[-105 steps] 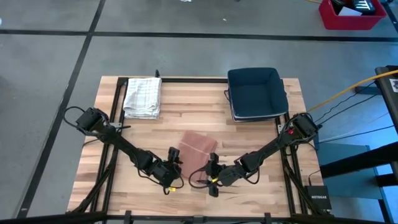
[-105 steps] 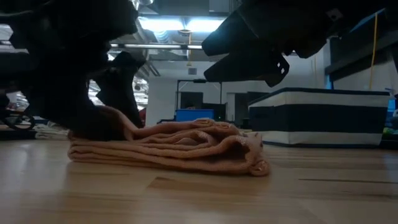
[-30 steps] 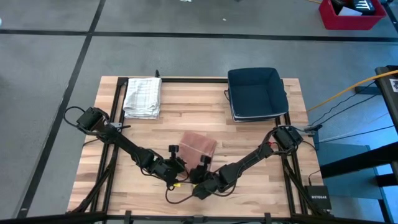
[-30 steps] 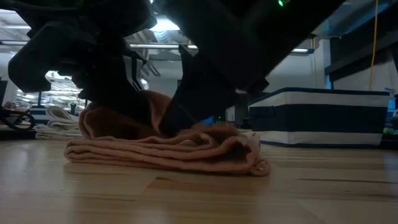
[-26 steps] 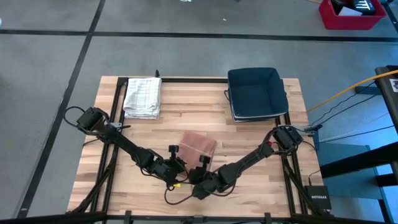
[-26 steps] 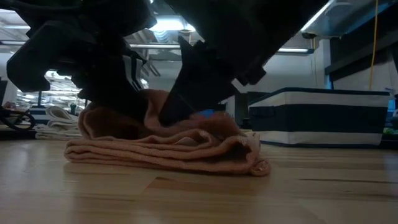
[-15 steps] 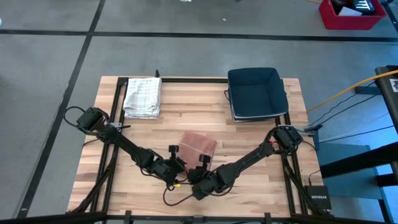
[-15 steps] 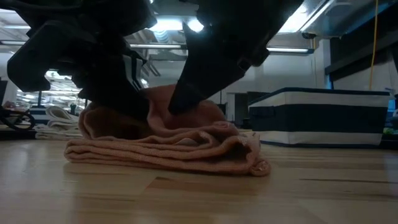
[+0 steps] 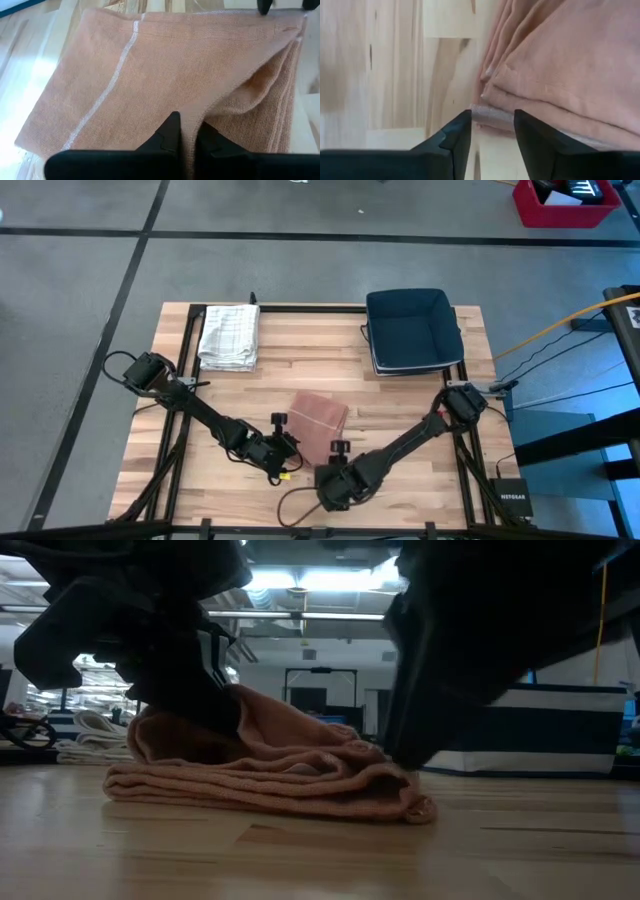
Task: Fold towel
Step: Fold the brown towel on the table
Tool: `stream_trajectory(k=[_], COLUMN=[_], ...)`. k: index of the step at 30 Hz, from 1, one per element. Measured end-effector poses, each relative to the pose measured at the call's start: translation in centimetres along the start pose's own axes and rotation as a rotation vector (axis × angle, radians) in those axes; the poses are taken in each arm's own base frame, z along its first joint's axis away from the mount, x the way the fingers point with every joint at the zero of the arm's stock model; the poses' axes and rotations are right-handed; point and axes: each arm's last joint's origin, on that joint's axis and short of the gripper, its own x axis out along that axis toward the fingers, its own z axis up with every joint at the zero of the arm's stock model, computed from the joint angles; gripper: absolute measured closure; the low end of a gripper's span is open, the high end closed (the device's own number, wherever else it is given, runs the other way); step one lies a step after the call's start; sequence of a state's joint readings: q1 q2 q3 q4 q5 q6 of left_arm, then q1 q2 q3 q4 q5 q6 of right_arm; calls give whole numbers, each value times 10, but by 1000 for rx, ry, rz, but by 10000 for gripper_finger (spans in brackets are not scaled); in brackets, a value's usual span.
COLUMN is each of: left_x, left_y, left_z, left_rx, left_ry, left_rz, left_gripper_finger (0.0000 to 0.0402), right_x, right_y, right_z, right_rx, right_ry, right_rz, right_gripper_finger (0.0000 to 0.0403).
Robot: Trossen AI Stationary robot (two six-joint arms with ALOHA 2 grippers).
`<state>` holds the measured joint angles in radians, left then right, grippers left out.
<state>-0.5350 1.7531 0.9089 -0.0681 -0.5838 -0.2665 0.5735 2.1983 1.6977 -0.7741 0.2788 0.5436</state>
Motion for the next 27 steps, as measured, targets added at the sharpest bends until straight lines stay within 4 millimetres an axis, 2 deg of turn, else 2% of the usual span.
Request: stream_trajectory(k=[9,27], left_x=[0,0], left_y=[0,0], left_z=[0,0], left_rx=[-3,0], left_ry=[-1,-1], left_rz=[0,0], left_gripper_finger=[389,389], right_x=[-5,17], right_y=[10,7], right_z=[-2,-17], right_rx=[-23,-62], right_ry=[-126,-162], right_rz=[-126,-162], right_gripper_finger=[240,239])
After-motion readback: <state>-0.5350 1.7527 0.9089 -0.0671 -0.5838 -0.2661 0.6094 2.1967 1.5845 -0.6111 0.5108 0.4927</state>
